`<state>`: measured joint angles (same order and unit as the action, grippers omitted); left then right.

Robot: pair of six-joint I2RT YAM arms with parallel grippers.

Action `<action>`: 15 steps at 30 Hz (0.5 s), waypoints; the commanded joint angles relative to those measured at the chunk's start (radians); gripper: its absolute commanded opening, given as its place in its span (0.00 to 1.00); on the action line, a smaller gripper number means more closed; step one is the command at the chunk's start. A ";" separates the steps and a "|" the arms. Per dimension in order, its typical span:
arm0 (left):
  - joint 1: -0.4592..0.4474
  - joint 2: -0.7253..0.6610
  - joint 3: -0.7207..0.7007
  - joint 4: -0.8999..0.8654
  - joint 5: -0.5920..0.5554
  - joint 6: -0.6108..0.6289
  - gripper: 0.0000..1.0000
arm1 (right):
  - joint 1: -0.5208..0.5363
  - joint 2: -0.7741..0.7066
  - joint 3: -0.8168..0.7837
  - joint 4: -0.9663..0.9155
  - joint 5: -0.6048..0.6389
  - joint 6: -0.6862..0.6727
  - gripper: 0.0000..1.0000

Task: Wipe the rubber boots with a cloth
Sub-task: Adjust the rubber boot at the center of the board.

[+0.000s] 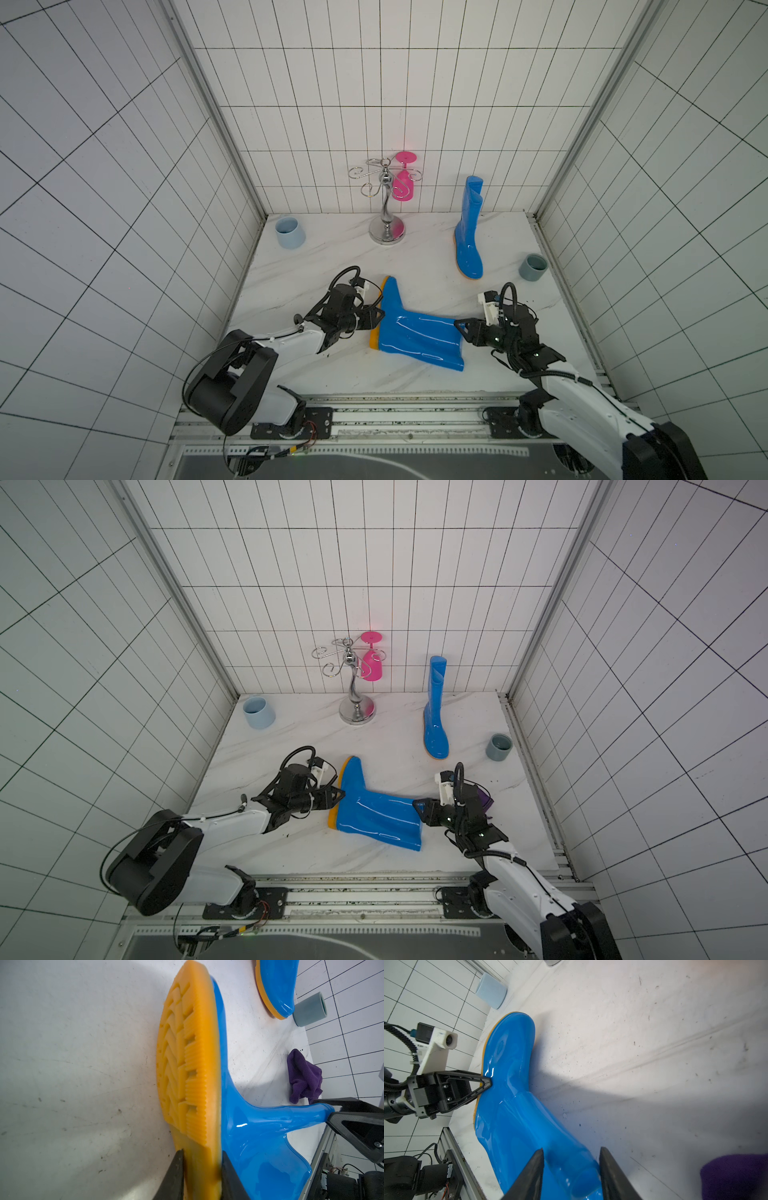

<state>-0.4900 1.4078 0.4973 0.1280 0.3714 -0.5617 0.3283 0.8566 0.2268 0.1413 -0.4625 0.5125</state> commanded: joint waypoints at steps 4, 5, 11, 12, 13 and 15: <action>0.014 0.066 -0.037 -0.178 -0.108 0.001 0.25 | 0.011 0.045 -0.012 -0.033 -0.036 -0.044 0.21; 0.014 0.065 -0.038 -0.178 -0.109 0.001 0.26 | 0.012 0.065 -0.001 -0.034 -0.039 -0.052 0.17; 0.013 0.028 -0.041 -0.186 -0.103 0.008 0.34 | 0.023 0.057 0.071 -0.093 -0.029 -0.084 0.00; 0.013 0.011 -0.039 -0.195 -0.108 0.007 0.36 | 0.023 0.050 0.094 -0.118 -0.023 -0.090 0.00; 0.014 -0.002 -0.037 -0.205 -0.114 0.008 0.37 | 0.026 0.042 0.117 -0.140 -0.016 -0.097 0.00; 0.013 -0.039 -0.020 -0.240 -0.131 0.014 0.39 | 0.027 0.032 0.176 -0.177 -0.004 -0.105 0.00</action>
<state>-0.4900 1.3853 0.4992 0.0895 0.3553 -0.5640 0.3378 0.9073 0.2577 0.0551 -0.4683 0.4473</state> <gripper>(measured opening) 0.383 0.066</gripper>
